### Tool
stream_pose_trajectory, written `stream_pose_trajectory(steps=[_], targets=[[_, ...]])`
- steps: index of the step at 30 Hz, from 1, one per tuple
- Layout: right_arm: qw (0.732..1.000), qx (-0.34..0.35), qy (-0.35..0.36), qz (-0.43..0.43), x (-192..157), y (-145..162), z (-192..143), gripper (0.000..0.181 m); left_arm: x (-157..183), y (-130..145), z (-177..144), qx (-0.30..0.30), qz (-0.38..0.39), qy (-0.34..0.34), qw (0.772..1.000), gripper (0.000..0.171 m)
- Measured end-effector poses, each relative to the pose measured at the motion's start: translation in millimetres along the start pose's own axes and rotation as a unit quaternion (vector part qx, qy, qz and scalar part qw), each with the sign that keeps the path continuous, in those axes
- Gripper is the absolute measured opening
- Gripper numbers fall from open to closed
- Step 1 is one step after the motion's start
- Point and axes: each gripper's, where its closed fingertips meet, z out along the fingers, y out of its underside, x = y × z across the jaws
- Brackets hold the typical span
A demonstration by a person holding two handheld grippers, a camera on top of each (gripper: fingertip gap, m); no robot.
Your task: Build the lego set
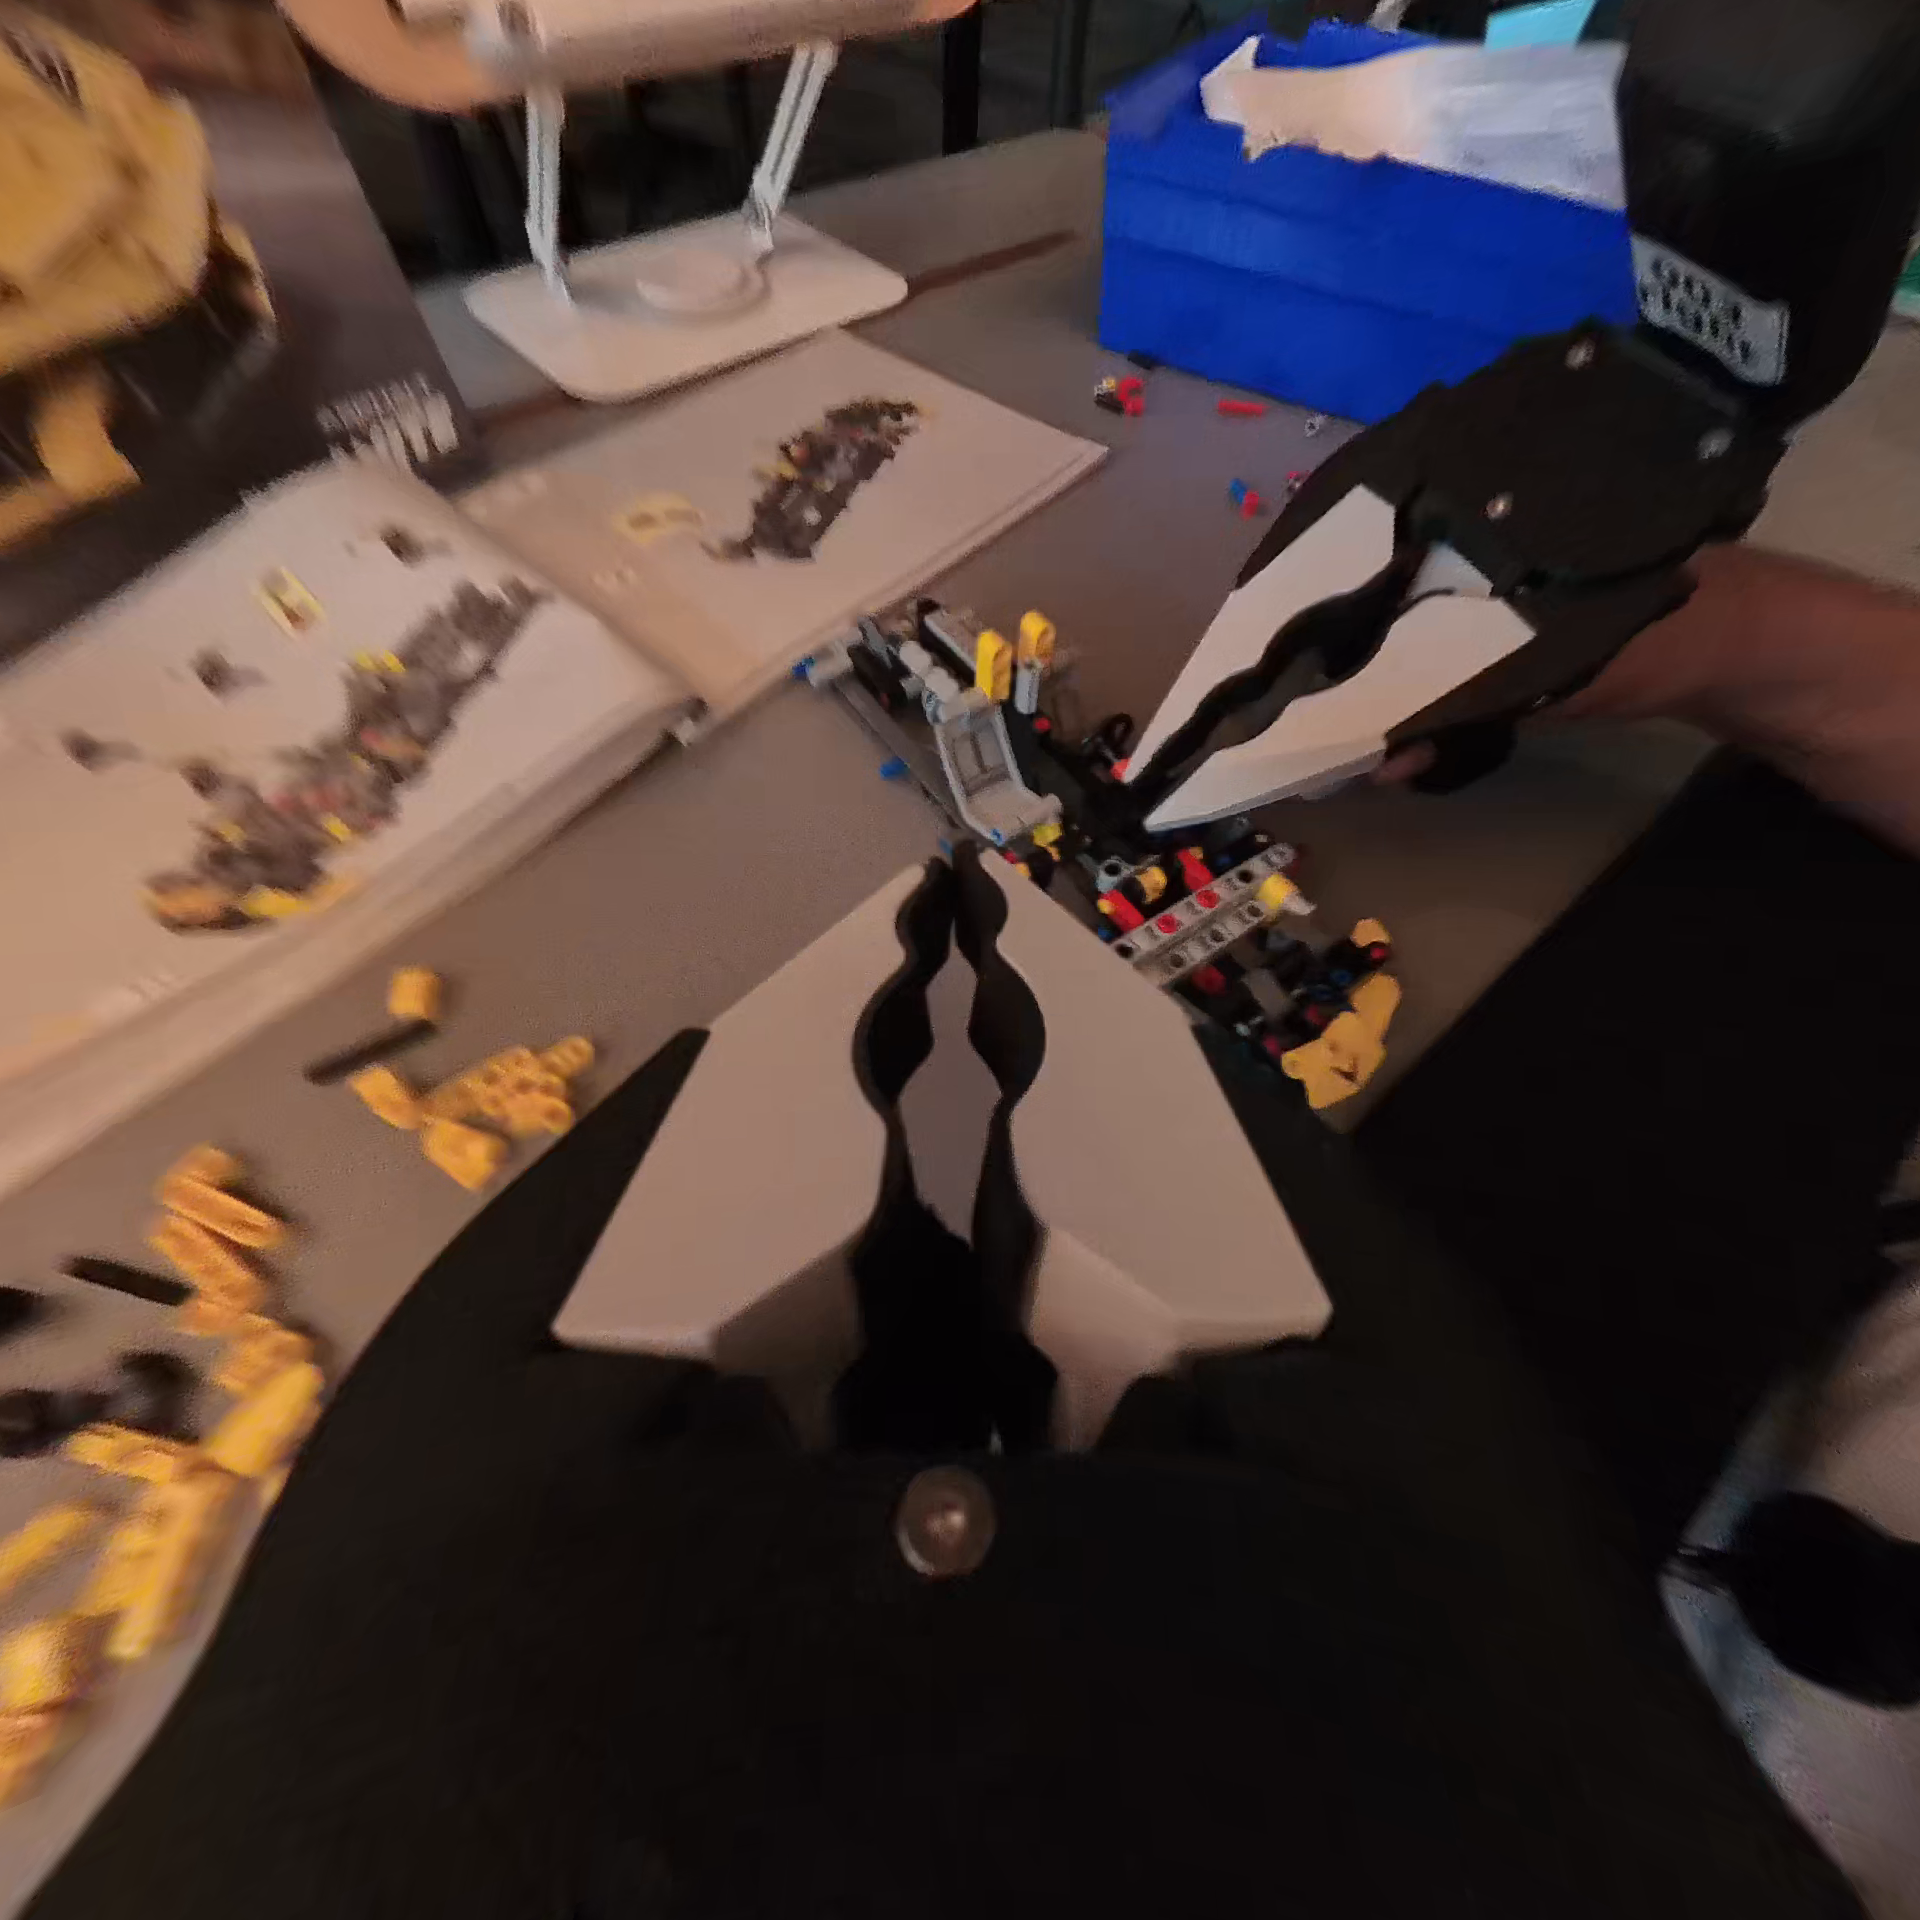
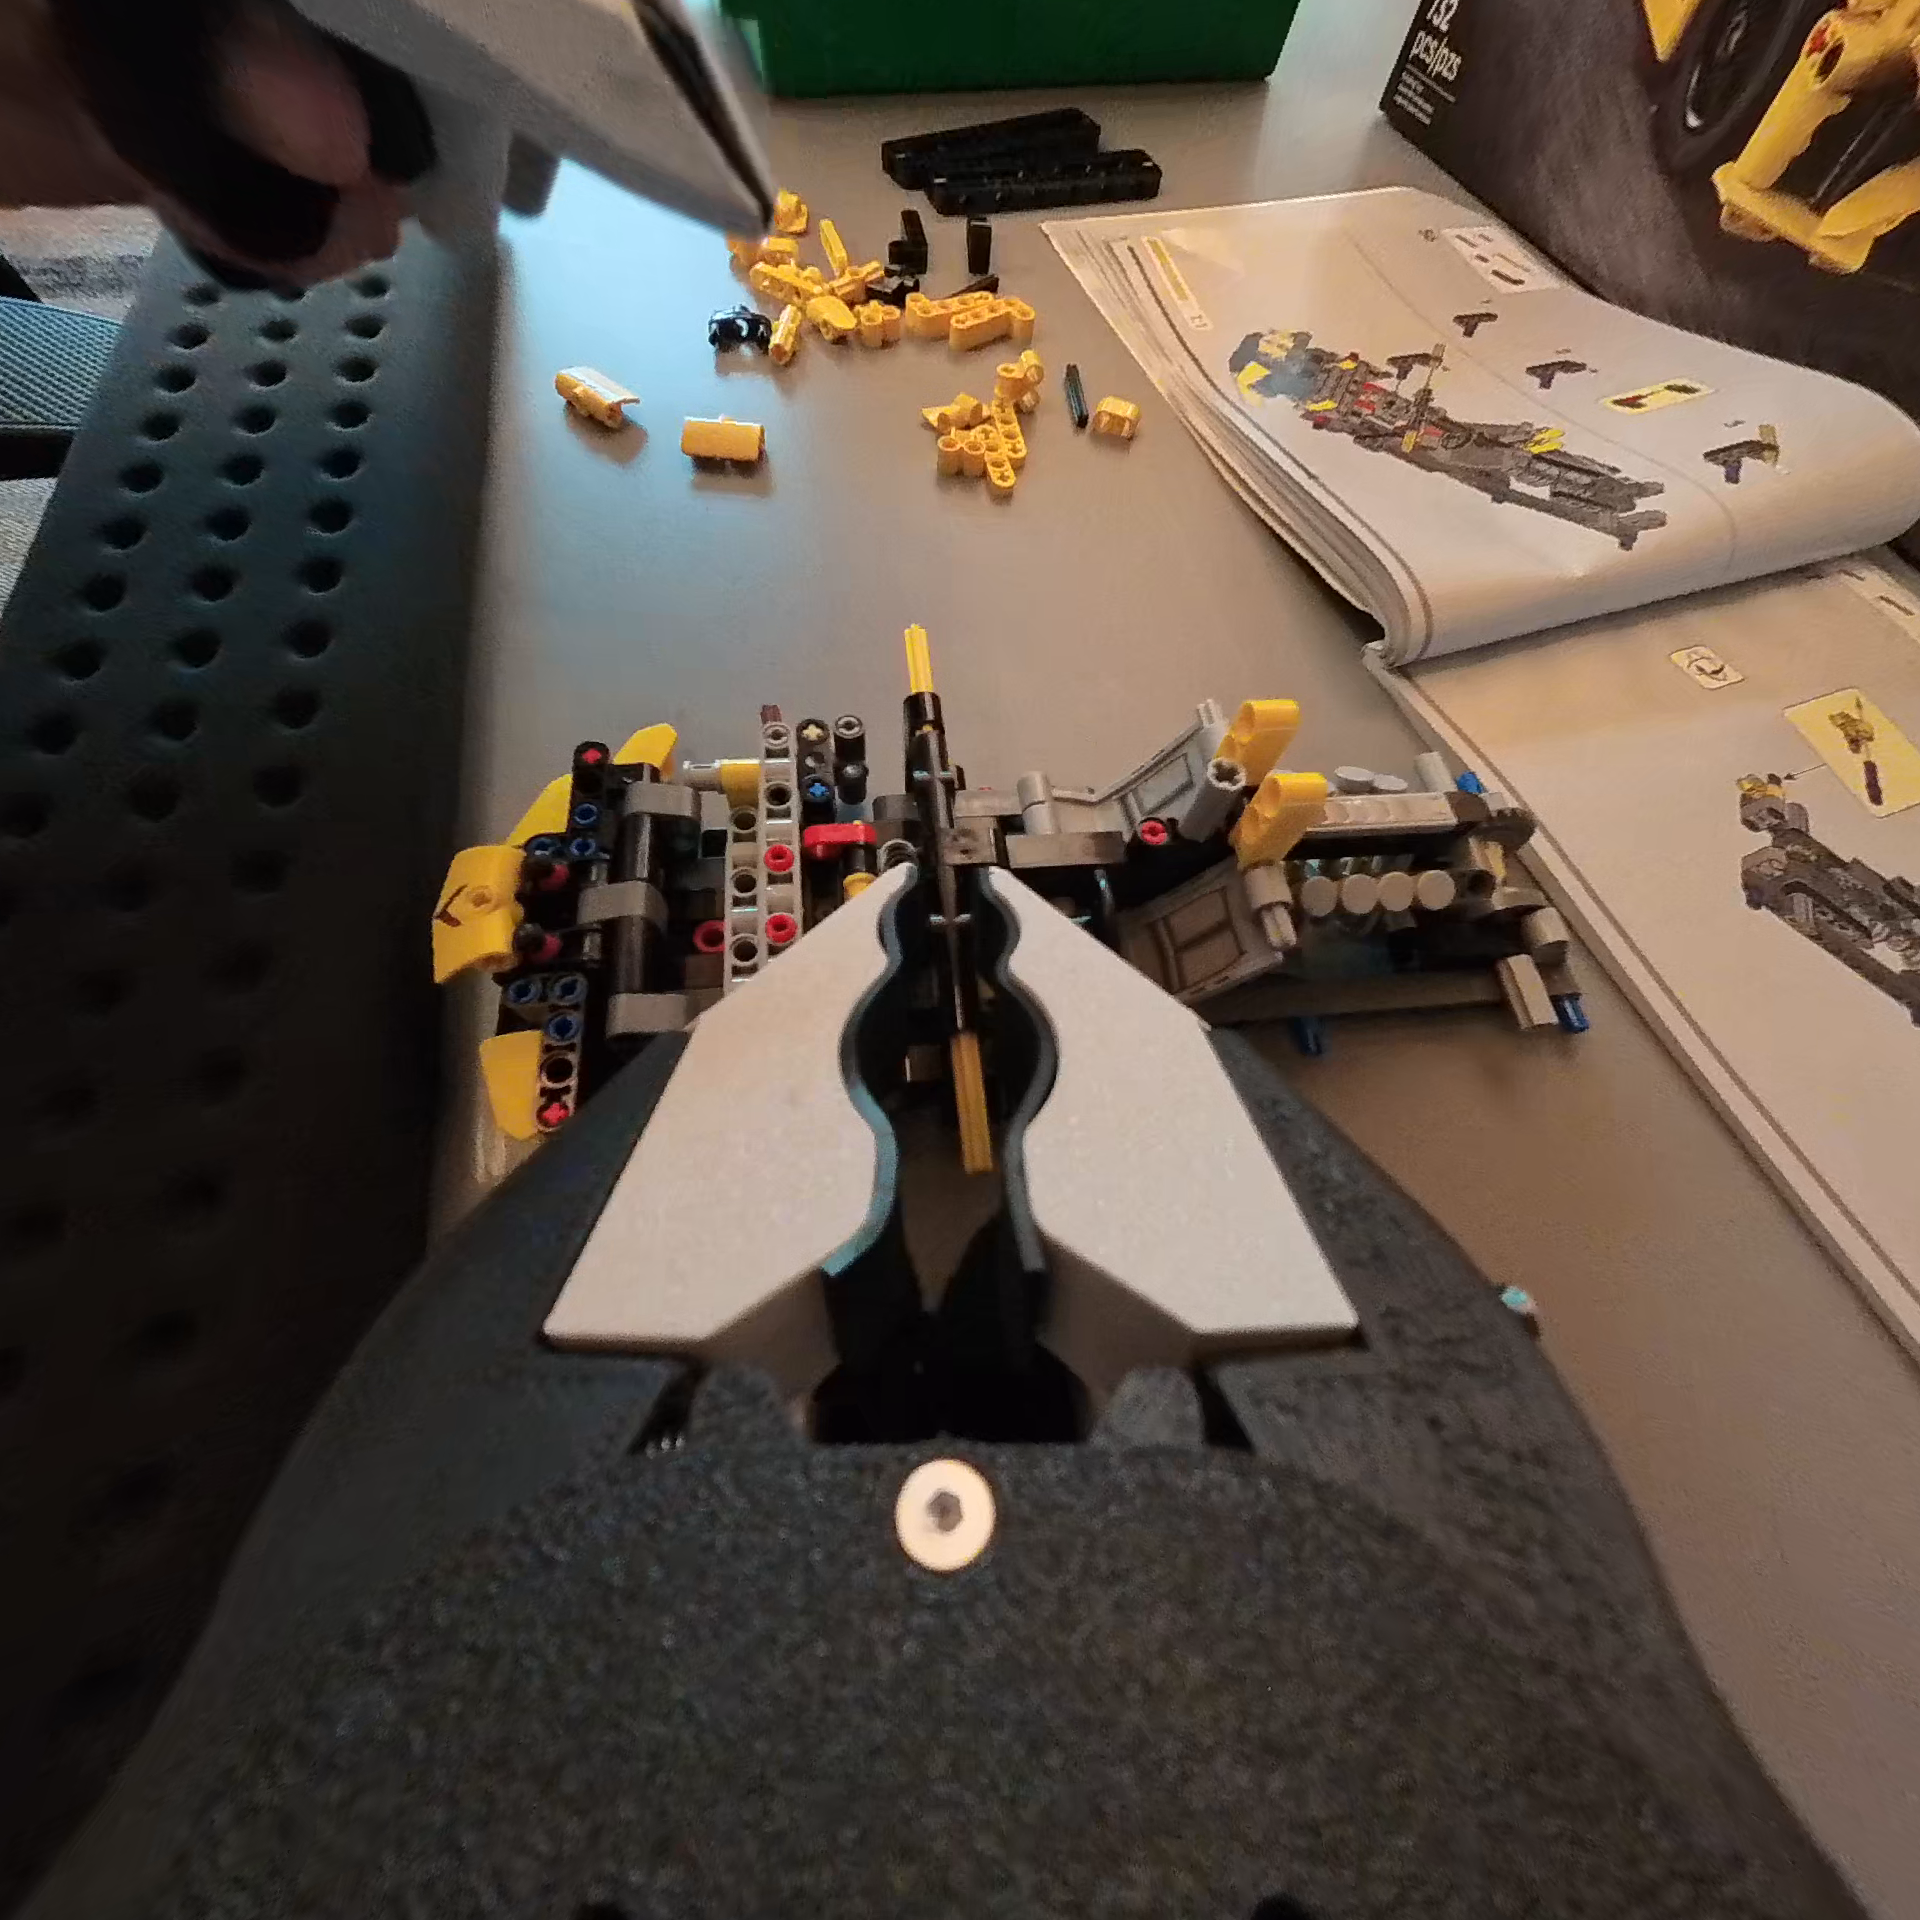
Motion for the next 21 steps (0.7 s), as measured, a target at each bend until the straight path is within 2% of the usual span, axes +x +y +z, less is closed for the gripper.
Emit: stream_pose_trajectory(steps=[2, 9, 11, 14, 16, 19, 21], targets=[[1.0, 0.0, 0.003, -0.003, 0, 0, 0, 0.008, 3, 10, 4, -0.017, -0.038, 0.014, 0.999, 0.0], [1.0, 0.002, 0.003, -0.002, 0, 0, 0, 0.008, 8, 16, 18, -0.031, -0.024, 0.019, 0.999, 0.0], [1.0, 0.002, 0.003, -0.002, 0, 0, 0, 0.008, 18, 11, 19, -0.019, -0.065, 0.057, 0.996, 0.001], [1.0, 0.002, 0.002, -0.002, 0, 0, 1, 0.008, 19, -3, 14, 0.03, -0.147, 0.098, 0.984, 0.005], [1.0, 0.002, 0.002, -0.002, 0, 0, 1, 0.008, 16, -15, 9, 0.066, -0.208, 0.13, 0.967, 0.013], [1.0, 0.003, 0.002, -0.001, 0, 0, 1, 0.008, 13, -39, -5, 0.137, -0.33, 0.215, 0.909, 0.018], [1.0, 0.003, 0.003, -0.002, 0, -1, 1, 0.008, 9, -45, -11, 0.157, -0.363, 0.241, 0.886, 0.018]])
